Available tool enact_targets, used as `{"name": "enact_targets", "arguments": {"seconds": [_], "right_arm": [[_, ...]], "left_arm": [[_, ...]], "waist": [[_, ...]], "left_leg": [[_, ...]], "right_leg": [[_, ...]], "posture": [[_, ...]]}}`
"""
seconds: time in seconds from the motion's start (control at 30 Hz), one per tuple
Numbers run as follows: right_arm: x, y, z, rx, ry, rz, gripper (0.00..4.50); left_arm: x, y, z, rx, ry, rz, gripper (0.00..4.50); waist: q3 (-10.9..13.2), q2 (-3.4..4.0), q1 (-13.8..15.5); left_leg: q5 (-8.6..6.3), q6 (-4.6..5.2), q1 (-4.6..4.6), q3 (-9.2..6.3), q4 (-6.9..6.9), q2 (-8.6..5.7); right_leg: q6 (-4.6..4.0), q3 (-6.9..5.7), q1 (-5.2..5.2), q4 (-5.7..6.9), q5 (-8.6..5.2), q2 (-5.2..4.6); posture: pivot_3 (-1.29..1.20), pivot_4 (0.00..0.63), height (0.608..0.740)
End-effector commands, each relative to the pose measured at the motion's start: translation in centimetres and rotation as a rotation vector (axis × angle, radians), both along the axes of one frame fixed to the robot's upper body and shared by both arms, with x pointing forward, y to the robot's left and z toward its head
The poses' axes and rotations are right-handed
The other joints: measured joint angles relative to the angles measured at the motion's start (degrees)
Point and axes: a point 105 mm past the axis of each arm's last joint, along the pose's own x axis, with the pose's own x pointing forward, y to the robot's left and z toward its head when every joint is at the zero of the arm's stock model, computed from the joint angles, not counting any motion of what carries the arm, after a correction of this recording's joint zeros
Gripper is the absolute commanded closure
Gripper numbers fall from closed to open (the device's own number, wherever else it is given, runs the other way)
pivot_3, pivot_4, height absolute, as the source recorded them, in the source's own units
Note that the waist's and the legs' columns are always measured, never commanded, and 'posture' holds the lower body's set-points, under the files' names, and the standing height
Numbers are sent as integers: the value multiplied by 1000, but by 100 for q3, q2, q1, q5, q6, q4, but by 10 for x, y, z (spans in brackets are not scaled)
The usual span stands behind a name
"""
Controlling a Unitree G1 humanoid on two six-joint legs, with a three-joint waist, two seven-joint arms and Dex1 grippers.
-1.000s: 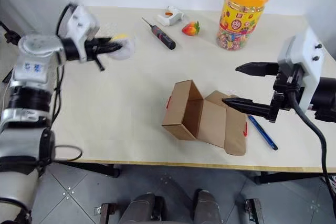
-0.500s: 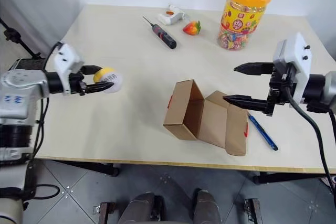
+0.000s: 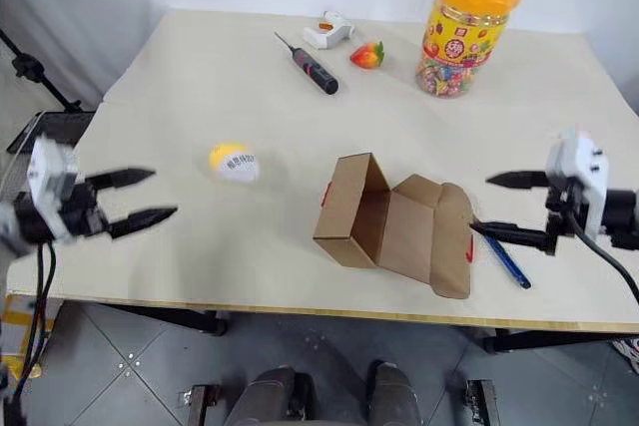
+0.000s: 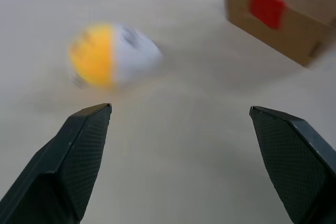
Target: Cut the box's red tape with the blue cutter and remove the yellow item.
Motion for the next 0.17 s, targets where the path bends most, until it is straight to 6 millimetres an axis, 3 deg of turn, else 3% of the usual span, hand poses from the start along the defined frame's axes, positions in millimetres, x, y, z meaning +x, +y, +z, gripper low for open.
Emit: {"name": "enact_targets", "arguments": {"seconds": [0.03, 0.17], "right_arm": [[-3, -14, -4, -76, 1, 25, 0], [5, -19, -14, -3, -23, -34, 0]], "left_arm": [[-11, 4, 13, -72, -44, -35, 22], [-18, 12, 0, -56, -66, 16, 22]], "waist": [[2, 2, 7], [0, 25, -31]], "left_leg": [[1, -2, 11, 0, 2, 2], [-3, -9, 71, 3, -9, 5]], "right_leg": [[0, 1, 10, 1, 0, 0], [-3, 10, 70, -11, -1, -2]], "posture": [[0, 150, 740], [0, 150, 740]]}}
